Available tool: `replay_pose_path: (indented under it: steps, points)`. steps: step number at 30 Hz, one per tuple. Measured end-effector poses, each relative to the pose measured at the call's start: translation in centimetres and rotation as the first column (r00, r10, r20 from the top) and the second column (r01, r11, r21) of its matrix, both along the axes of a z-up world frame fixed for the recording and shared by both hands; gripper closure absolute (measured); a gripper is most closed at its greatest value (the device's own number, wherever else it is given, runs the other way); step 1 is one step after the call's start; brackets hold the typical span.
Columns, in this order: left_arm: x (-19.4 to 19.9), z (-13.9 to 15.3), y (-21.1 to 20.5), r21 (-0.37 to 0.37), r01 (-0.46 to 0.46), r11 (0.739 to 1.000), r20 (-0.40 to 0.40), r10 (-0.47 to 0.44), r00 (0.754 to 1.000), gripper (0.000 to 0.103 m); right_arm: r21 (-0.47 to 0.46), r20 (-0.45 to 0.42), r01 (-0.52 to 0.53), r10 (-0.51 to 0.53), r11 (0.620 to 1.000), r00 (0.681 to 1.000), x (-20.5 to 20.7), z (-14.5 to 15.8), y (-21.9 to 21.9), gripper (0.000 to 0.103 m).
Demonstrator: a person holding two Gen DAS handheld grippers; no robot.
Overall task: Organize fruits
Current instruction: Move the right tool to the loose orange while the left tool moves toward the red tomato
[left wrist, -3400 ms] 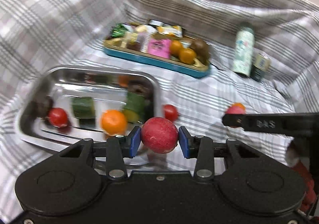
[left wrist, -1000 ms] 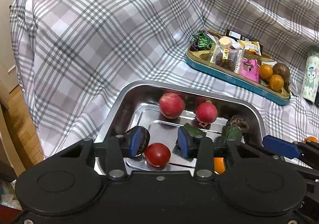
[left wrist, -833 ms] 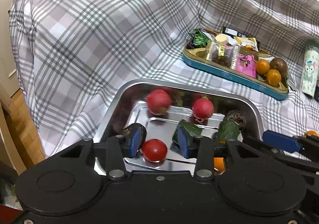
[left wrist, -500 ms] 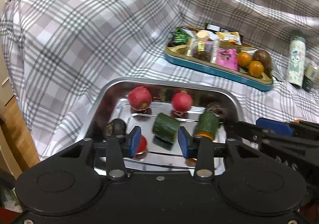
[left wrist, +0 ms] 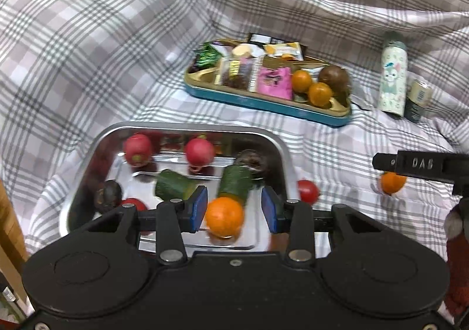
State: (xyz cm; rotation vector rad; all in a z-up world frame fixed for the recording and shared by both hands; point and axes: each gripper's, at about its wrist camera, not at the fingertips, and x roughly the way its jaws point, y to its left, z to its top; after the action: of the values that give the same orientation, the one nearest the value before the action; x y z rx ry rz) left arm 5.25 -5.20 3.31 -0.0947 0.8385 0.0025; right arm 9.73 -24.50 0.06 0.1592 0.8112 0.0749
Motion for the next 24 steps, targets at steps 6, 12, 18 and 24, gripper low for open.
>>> replay_pose_path:
  steps: [6,12,18,24]
  points:
    - [0.1,-0.1,-1.9,-0.007,0.047,0.999,0.003,-0.047,0.999,0.055,0.052,-0.032,0.121,-0.119,0.991,0.992,0.6,-0.1,-3.7,0.062]
    - [0.2,-0.6,-4.1,-0.028,0.101,0.995,-0.009,-0.101,0.995,0.055,0.079,-0.054,0.190,-0.186,0.979,0.981,1.1,-0.3,-5.9,0.062]
    - [-0.2,-1.2,-6.6,-0.057,0.126,0.990,-0.001,-0.126,0.992,0.055,0.072,-0.061,0.233,-0.229,0.970,0.972,0.8,-0.4,-7.0,0.062]
    - [-1.2,-2.2,-9.6,0.010,0.091,0.996,0.059,-0.092,0.994,0.055,0.063,-0.058,0.231,-0.227,0.971,0.972,0.8,-0.4,-7.0,0.062]
